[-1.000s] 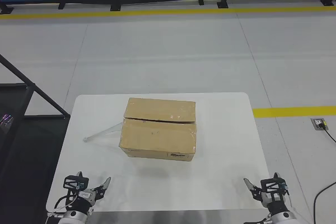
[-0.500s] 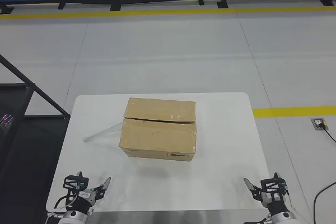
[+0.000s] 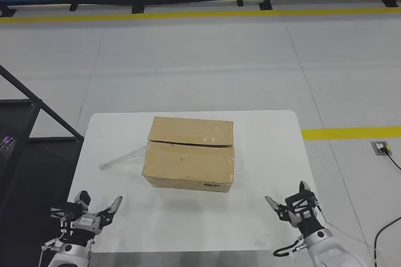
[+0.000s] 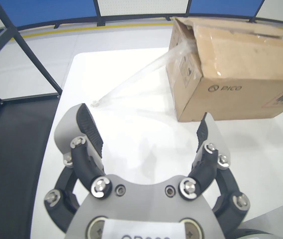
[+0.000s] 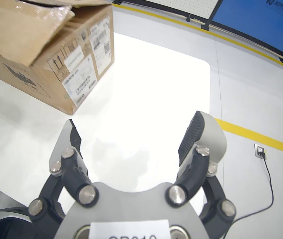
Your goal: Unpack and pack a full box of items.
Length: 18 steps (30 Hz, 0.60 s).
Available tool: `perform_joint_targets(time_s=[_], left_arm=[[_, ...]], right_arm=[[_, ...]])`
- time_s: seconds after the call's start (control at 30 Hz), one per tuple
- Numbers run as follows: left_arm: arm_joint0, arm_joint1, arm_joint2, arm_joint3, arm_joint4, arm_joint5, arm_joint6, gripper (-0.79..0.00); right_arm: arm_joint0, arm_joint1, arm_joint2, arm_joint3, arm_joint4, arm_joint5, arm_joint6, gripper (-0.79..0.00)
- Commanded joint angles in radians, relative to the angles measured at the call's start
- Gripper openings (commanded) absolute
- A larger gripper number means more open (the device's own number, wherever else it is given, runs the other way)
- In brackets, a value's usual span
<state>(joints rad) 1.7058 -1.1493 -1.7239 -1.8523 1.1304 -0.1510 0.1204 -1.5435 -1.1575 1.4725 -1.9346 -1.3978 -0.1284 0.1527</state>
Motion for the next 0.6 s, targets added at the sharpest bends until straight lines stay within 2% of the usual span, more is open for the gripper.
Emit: perform_joint_targets(time_s=[0.0, 0.17, 0.5, 0.57], left_arm=[[-0.008, 0.0, -0.017, -0.003, -0.022, -0.007, 0.008, 0.0], [-0.01, 0.0, -0.038, -0.008, -0.049, -0.022, -0.002, 0.0], [-0.01, 0.0, -0.038, -0.008, -0.049, -0.022, -0.002, 0.0], [-0.01, 0.0, -0.038, -0.008, -0.049, -0.022, -0.002, 0.0]], right_arm=[[0.042, -0.002, -0.03, -0.003, -0.021, -0.006, 0.031, 0.0], [0.129, -0.012, -0.102, 0.011, -0.065, 0.015, 0.123, 0.0], [0.129, -0.012, -0.102, 0.011, -0.065, 0.015, 0.123, 0.0], [0.128, -0.012, -0.111, 0.017, 0.002, -0.06, 0.093, 0.0]])
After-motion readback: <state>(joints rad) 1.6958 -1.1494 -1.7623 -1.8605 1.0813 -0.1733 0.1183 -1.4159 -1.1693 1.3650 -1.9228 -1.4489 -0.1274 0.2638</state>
